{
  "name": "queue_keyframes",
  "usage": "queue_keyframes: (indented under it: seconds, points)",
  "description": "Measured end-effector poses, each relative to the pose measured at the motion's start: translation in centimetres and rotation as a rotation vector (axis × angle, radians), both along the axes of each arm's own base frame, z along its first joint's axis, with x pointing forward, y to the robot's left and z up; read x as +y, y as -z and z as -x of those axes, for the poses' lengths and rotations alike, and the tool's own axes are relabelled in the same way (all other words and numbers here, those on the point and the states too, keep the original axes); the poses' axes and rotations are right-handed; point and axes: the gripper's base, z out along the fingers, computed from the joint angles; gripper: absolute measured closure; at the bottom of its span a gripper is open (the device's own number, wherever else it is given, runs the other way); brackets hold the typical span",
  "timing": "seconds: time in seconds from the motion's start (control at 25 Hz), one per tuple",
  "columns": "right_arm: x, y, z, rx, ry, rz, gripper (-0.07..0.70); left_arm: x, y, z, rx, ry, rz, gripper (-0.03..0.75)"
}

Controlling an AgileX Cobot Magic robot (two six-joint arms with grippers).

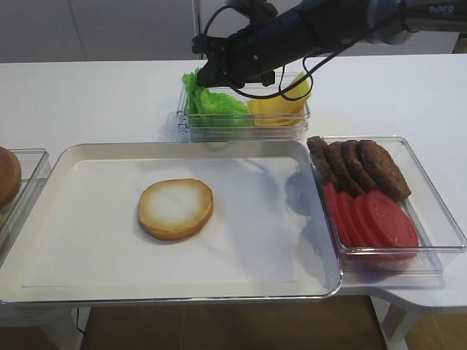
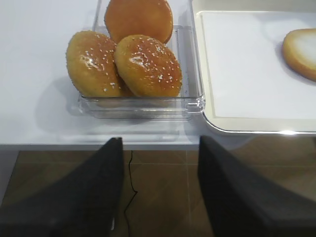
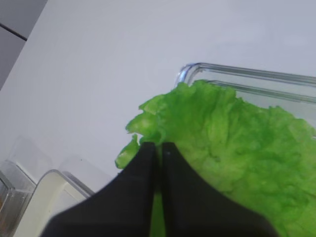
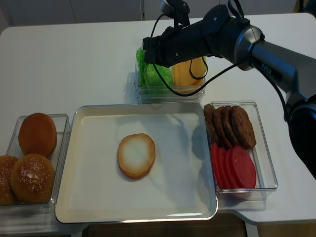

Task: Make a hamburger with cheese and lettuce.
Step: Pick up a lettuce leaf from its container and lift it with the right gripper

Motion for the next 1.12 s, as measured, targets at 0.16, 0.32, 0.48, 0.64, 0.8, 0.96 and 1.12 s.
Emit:
queue_keyframes:
  seconds: [0.16,0.32,0.48,0.64,0.8,0.96,1.12]
  points:
    - [0.0,-0.3,0.2,-0.01,-0.017,-0.003,0.614,0.0,0.0,0.0,0.0,0.0,0.0,0.353]
    - [-0.1,-1.4,0.4,-0.044,-0.026,-0.003,0.615,0.0,0.0,0.0,0.0,0.0,0.0,0.353]
    - [-0.2,-2.5,0.7,-0.066,-0.03,-0.01,0.615,0.0,0.0,0.0,0.0,0.0,0.0,0.353]
    - [-0.3,-3.2,0.9,-0.086,-0.035,-0.004,0.615,0.0,0.0,0.0,0.0,0.0,0.0,0.353]
    - [-0.4,-4.1,1.2,-0.112,-0.046,0.008,0.615,0.0,0.0,0.0,0.0,0.0,0.0,0.353]
    - [-0.8,-6.0,1.9,-0.156,-0.062,0.022,0.615,0.0,0.0,0.0,0.0,0.0,0.0,0.353]
    - [-1.5,-7.5,2.6,-0.167,-0.1,0.022,0.615,0.0,0.0,0.0,0.0,0.0,0.0,0.353]
